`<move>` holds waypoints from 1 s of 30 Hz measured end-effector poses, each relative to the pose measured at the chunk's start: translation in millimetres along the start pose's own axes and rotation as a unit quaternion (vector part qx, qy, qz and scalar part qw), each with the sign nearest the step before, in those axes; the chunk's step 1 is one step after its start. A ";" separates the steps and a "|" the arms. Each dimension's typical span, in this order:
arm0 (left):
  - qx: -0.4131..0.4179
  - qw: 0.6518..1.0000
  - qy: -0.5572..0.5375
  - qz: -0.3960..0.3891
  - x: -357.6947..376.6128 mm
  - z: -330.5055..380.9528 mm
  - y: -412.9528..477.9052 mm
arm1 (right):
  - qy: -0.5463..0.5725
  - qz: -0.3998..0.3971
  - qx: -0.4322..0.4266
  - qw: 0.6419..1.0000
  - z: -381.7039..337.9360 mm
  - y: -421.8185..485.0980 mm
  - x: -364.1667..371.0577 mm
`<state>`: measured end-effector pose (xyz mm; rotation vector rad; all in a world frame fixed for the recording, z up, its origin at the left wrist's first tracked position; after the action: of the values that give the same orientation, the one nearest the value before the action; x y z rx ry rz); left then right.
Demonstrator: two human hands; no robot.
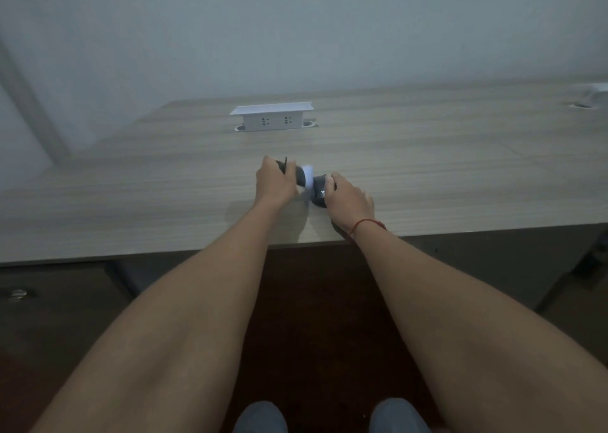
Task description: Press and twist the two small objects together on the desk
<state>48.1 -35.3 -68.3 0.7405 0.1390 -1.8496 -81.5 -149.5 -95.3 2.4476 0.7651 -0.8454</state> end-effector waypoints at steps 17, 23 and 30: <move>0.029 0.998 0.053 -0.035 7.9 7.6 24.6 | -0.001 -0.018 0.006 1.000 4.9 3.0 6.1; 0.110 0.993 0.007 -0.042 3.3 38.3 25.3 | -0.029 -0.007 -0.012 0.999 6.7 4.3 5.8; 0.148 0.985 -0.002 -0.091 16.8 59.2 19.9 | -0.016 0.002 -0.028 0.999 4.7 8.3 9.3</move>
<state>37.0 -82.4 -25.3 0.9540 -0.0770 -2.0719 -72.2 -155.1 -103.1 2.3797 0.7633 -0.8478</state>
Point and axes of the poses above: each hand's wrist, its own y-axis towards the middle knuckle, its own x-axis out of the palm, z = x × y, the point moved 10 cm from there along y, towards the middle knuckle, and after that the axes turned 5 degrees about y, right-handed, at the moved point
